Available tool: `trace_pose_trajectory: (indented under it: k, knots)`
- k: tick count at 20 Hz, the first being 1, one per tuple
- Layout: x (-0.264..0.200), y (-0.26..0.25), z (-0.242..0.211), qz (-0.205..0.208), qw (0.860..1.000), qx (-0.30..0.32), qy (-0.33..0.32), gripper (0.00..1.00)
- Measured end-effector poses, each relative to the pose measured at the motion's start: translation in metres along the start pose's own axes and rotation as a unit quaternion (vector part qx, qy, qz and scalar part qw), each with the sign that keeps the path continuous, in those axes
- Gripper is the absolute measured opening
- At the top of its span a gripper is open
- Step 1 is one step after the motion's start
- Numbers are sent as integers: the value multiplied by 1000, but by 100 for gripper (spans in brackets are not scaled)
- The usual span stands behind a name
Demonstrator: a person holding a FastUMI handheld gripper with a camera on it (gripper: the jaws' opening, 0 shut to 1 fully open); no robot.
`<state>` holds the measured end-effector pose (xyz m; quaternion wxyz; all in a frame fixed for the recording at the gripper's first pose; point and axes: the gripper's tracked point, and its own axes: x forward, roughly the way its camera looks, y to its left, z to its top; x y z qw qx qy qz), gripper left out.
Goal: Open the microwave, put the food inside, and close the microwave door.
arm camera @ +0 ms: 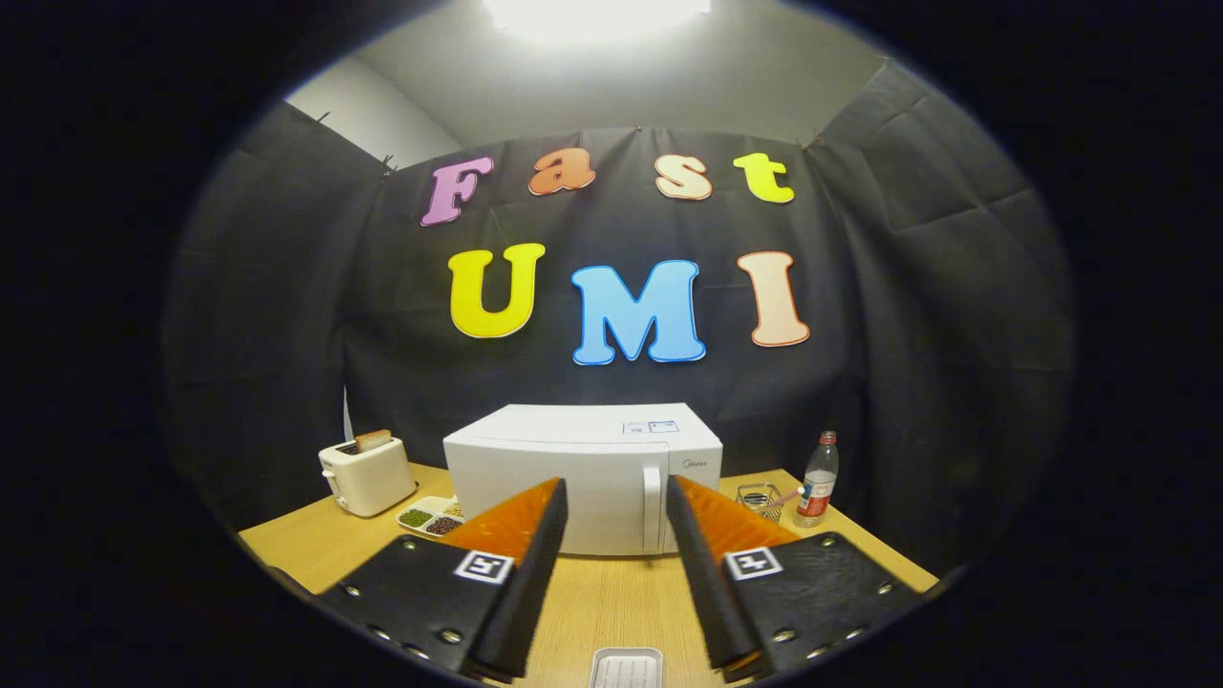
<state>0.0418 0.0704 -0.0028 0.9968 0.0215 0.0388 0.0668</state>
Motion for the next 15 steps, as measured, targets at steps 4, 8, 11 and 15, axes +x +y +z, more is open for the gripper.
trace_pose_trajectory:
  k: [4, 8, 11, 15]
  knots:
    - [-16, -1, 6, -11, 1000, 2, -10, 97]
    - [-27, 0, 13, -16, 1000, -6, -23, 97]
    - [-31, 9, 15, -8, 1000, -5, -27, 97]
    - [-35, 19, 22, 0, 999, -13, -35, 97]
